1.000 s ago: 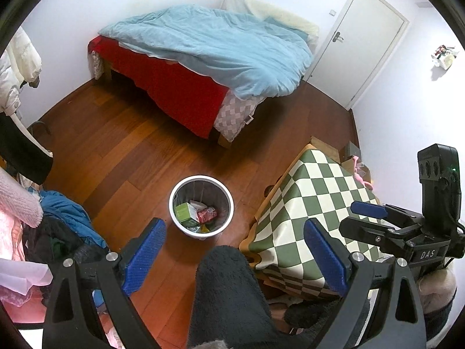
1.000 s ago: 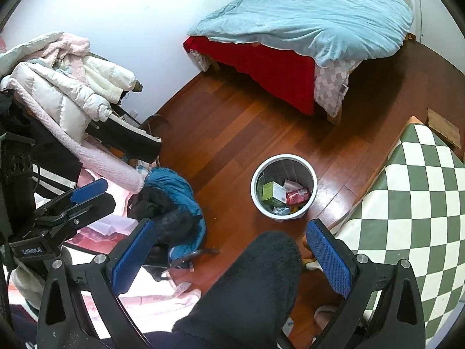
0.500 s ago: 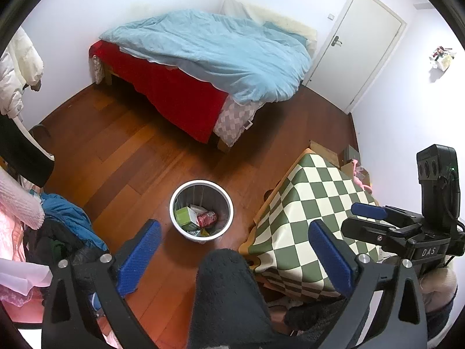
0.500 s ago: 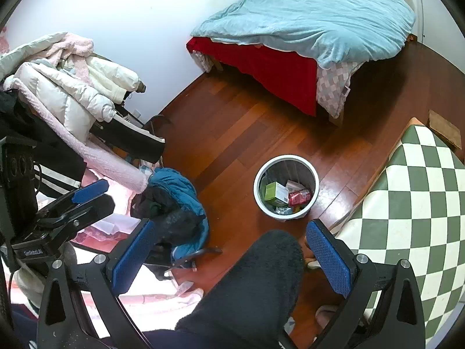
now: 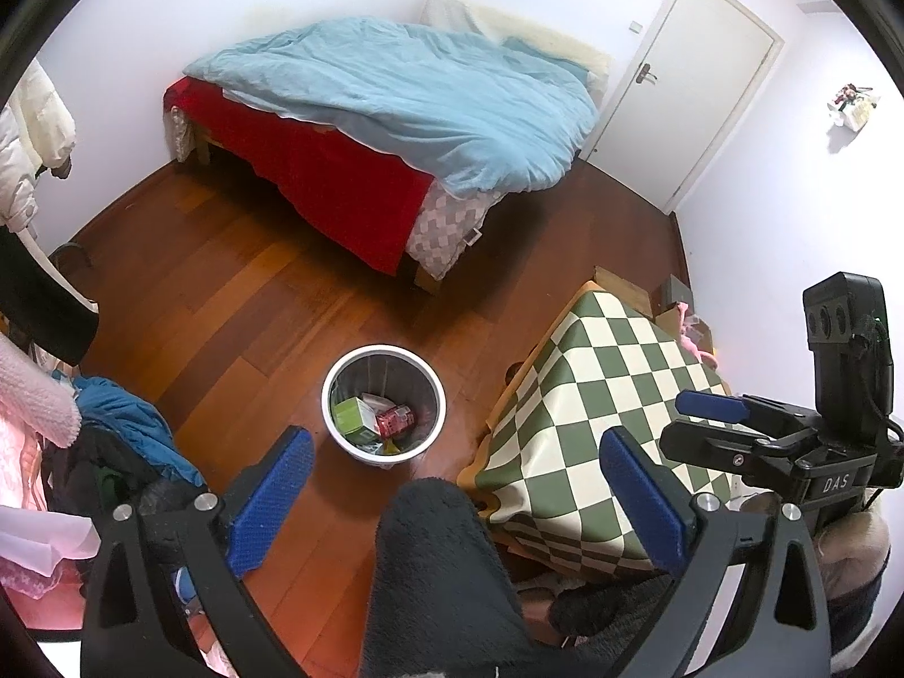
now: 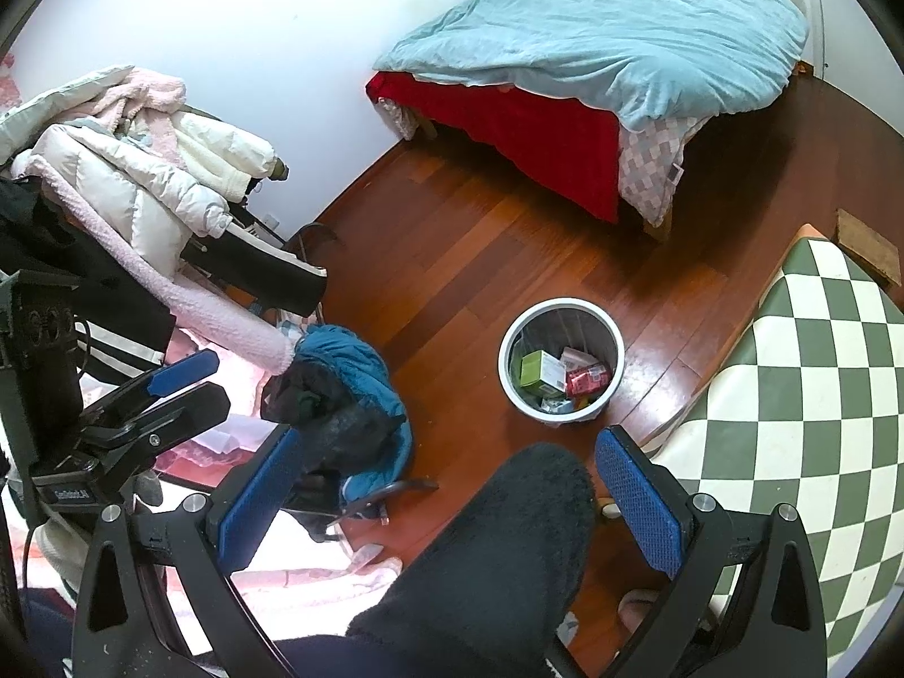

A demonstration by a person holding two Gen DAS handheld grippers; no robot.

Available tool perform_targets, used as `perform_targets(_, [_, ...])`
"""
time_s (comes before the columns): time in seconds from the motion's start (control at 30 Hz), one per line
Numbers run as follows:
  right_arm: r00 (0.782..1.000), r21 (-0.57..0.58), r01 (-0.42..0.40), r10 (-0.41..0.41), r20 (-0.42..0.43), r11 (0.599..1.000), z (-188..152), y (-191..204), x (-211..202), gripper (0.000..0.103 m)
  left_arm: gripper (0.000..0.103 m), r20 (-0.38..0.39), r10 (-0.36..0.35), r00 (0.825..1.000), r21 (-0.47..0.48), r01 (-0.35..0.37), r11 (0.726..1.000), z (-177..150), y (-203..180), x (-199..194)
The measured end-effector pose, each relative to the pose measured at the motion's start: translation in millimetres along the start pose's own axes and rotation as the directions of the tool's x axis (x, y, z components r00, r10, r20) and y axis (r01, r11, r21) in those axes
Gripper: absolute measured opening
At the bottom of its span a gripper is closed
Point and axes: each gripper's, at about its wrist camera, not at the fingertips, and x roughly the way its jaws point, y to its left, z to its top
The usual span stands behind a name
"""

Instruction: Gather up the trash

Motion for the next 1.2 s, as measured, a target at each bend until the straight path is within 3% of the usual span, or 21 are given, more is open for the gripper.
perform_targets(1.2, [1.000,-0.004,-0.010,0.010,-0.025,1.000,-1.8,1.4,0.2,0.103,0.103,-0.009,-0.024,1.000,0.014,0.025,1.000,0.0,-0.8,7.5])
